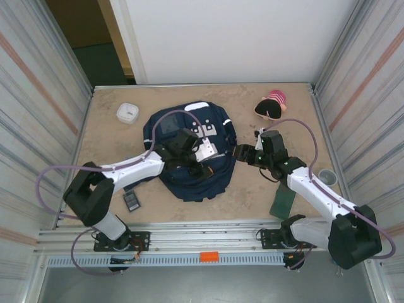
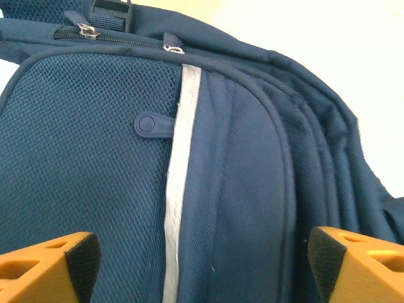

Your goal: Pack books, pencil case, and school supplies into a backpack

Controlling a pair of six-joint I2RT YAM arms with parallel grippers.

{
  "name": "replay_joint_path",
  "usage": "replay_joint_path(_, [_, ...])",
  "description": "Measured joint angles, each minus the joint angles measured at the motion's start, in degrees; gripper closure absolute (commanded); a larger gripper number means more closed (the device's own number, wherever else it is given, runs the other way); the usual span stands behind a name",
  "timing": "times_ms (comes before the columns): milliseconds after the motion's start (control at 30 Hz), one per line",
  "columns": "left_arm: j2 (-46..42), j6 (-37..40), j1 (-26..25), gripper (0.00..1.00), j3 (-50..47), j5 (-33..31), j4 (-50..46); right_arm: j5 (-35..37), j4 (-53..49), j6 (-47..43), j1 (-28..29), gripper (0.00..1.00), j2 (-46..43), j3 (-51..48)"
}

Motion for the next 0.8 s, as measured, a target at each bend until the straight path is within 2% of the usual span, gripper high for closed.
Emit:
replay_joint_path(167, [5.53, 0.61, -0.7, 0.12, 4.57, 0.59, 0.46, 0.79, 0.09, 0.04, 0.0, 0.37, -1.4, -1.05])
replay_joint_path(300, [10.19, 1.25, -1.97, 0.18, 7.69, -1.36, 0.9, 1.03, 0.22, 0.44, 0.0, 0.37, -1.68, -1.73])
replay_joint_path(367, [12.09, 1.64, -2.32, 0.31, 8.52, -1.86, 0.85, 1.4, 0.85, 1.14, -0.02, 0.37, -2.12, -2.38])
replay_joint_path(467, [13.09, 2.29, -2.73, 0.57, 8.68, -2.14, 0.76, 1.09, 1.92, 2.54, -0.46, 0.37, -3.28, -3.78])
replay_joint_path(533, [11.85, 2.75, -2.69, 0.8, 8.02, -1.9, 1.51, 0.59, 2.23, 3.1, -1.18, 0.35, -4.33, -4.46])
replay_joint_path(567, [10.84, 3.1, -2.62, 0.87, 7.32, -1.53, 1.88, 0.33, 2.32, 3.08, -1.57, 0.35, -4.72, -4.57])
replay_joint_path(667, [5.53, 4.94, -1.38, 0.94, 5.18, 1.64, 1.22, -1.88, 3.06, 2.82, -3.63, 0.34, -5.64, -4.61])
replay_joint_path(800, [-3.63, 6.64, 4.37, 0.97, 3.52, 12.66, -1.68, -8.59, 3.45, 0.24, -8.09, 0.34, -4.7, -3.74])
